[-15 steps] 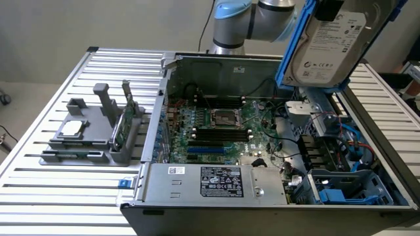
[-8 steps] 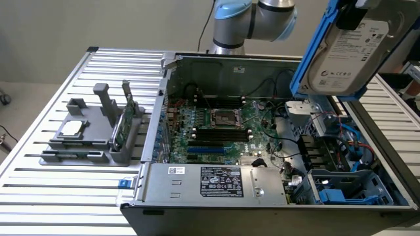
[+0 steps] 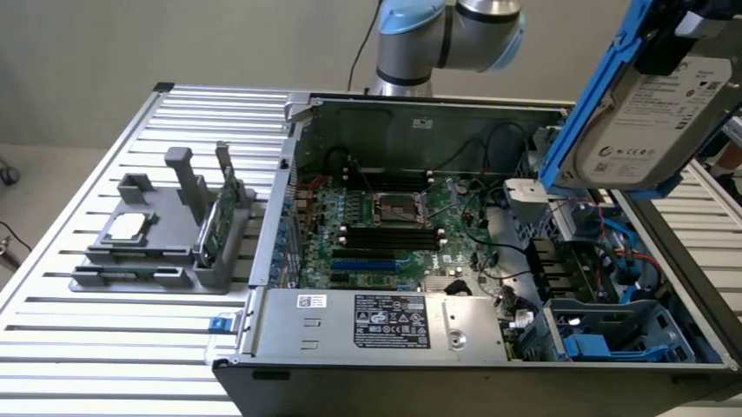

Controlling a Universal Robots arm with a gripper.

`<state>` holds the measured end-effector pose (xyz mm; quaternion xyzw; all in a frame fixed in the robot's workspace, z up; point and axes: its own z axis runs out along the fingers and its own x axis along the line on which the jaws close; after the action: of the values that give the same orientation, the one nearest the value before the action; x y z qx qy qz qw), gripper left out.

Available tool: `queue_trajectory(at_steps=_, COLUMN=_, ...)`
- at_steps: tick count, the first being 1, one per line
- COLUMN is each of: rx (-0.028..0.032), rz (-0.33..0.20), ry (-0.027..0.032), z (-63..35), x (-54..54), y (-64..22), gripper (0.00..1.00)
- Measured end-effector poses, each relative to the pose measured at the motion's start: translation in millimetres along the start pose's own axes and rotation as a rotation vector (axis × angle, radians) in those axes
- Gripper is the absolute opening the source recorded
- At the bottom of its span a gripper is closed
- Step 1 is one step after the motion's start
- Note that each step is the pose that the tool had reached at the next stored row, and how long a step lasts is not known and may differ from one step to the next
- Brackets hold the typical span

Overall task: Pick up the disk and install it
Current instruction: 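Pick up the disk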

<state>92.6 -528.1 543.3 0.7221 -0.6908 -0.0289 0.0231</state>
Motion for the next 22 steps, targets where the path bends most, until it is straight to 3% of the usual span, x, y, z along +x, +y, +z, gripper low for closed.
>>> queue_trajectory(at_steps=15, rx=0.0003, rz=0.0, ry=-0.0018, z=24.6, x=51.9, y=-18.3, gripper=0.33)
queue_trajectory(at_steps=22, rx=0.0004, rz=0.0, ry=-0.0028, z=36.6, x=62.1, y=-24.7, gripper=0.33)
